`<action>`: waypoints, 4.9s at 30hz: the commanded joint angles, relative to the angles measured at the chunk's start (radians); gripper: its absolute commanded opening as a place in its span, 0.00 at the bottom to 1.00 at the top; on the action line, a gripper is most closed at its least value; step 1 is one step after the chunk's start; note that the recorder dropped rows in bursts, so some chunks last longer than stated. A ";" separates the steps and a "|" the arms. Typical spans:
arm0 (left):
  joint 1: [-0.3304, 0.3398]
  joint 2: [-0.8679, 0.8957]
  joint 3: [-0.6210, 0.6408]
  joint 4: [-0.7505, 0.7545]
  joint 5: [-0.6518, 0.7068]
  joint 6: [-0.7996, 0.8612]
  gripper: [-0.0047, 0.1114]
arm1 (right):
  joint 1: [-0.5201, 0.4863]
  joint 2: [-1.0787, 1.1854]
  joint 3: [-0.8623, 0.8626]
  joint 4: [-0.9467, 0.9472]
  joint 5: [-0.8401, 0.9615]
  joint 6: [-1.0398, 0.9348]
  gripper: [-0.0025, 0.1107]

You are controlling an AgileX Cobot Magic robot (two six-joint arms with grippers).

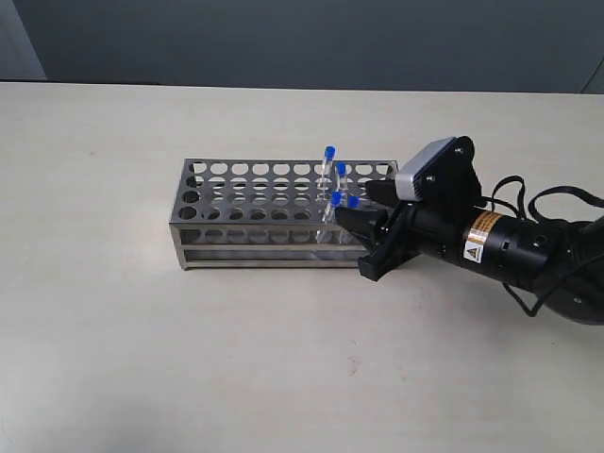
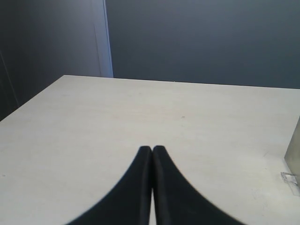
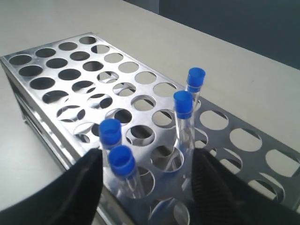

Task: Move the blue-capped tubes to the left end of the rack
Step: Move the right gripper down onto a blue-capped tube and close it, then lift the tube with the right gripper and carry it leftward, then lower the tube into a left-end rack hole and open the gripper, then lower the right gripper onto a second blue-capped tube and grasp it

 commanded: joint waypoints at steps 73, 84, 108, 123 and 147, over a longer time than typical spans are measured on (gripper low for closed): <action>-0.009 -0.004 0.003 -0.005 0.003 -0.002 0.04 | 0.296 0.286 -0.839 -0.360 0.455 0.539 0.01; -0.009 -0.004 0.003 -0.003 0.003 -0.002 0.04 | 0.294 0.174 -0.841 -0.430 0.628 0.548 0.36; -0.009 -0.004 0.003 -0.003 0.003 -0.002 0.04 | 0.294 -0.306 -0.108 0.433 0.508 -0.125 0.46; -0.009 -0.004 0.003 -0.003 0.003 -0.002 0.04 | 0.294 -0.138 0.033 0.656 0.123 -0.208 0.46; -0.009 -0.004 0.003 -0.003 0.003 -0.002 0.04 | 0.296 -0.053 -0.080 0.504 0.141 -0.071 0.02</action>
